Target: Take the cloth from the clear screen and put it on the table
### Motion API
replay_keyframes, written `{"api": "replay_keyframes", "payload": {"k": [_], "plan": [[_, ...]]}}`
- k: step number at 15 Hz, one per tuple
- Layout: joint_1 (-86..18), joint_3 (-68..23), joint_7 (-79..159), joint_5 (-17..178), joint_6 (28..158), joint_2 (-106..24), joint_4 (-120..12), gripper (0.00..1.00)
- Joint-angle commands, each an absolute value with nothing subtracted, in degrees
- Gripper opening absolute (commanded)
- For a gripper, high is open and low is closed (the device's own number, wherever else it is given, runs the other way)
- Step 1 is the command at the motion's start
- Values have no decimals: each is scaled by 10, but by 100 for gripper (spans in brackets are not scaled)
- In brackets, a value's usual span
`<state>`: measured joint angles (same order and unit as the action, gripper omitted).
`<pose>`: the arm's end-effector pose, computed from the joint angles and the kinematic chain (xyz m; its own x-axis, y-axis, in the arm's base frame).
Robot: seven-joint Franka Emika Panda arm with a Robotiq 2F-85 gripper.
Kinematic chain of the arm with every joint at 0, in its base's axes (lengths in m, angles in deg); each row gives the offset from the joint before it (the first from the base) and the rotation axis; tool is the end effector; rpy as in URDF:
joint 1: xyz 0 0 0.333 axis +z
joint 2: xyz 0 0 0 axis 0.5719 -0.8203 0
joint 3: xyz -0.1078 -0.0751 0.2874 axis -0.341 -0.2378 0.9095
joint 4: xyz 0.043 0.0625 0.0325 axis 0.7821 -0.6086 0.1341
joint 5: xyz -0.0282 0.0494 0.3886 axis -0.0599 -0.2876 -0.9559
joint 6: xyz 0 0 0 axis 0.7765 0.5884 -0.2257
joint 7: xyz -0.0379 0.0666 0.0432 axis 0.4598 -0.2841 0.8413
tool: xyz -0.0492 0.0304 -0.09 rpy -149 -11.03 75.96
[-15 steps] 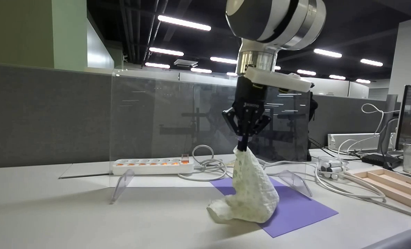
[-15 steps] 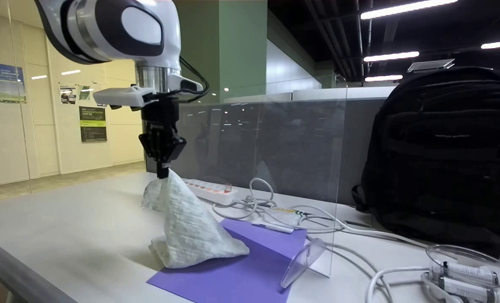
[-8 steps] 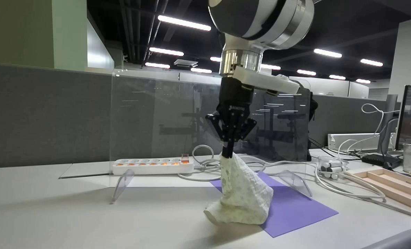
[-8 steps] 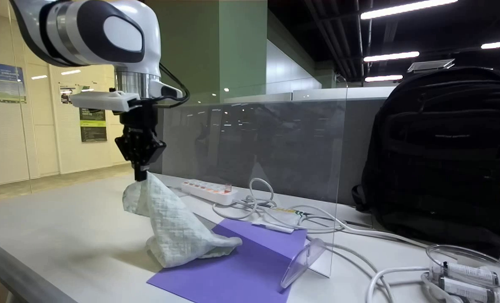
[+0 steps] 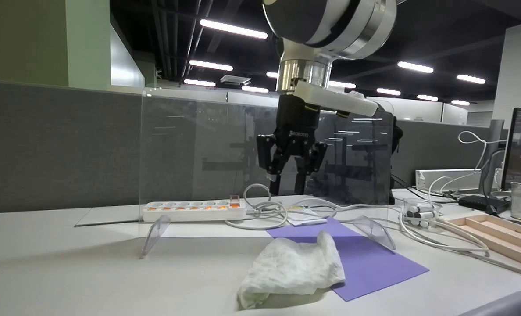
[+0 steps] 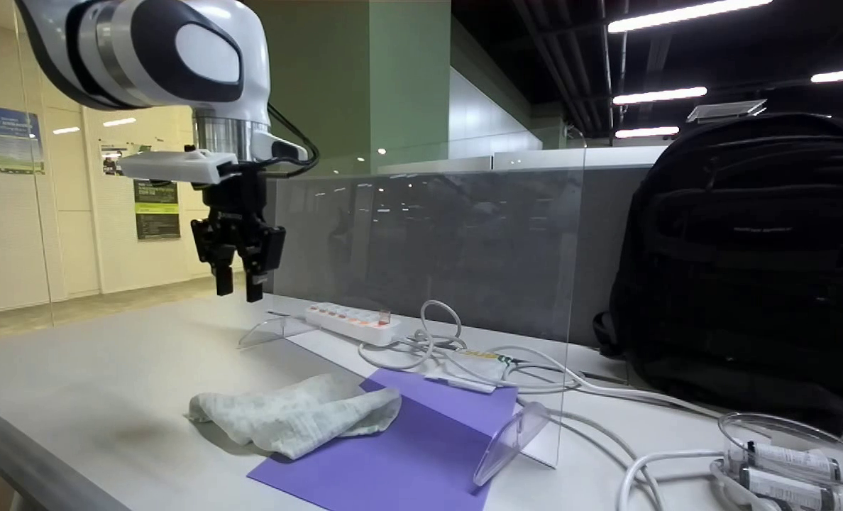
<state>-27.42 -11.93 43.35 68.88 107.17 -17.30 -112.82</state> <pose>0.4164 0.1027 0.2931 0.9923 0.1023 0.0695 0.1073 -0.9916 -0.0726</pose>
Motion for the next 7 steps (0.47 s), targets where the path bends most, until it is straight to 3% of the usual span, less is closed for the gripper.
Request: {"api": "replay_keyframes", "payload": {"k": [1, 3, 7], "plan": [[-292, -120, 389, 738, 1050, -138, -1129, 86], [-297, -122, 389, 744, 1044, -122, -1131, 98], [-313, -123, 376, 753, 1031, -87, -1137, 100]]}}
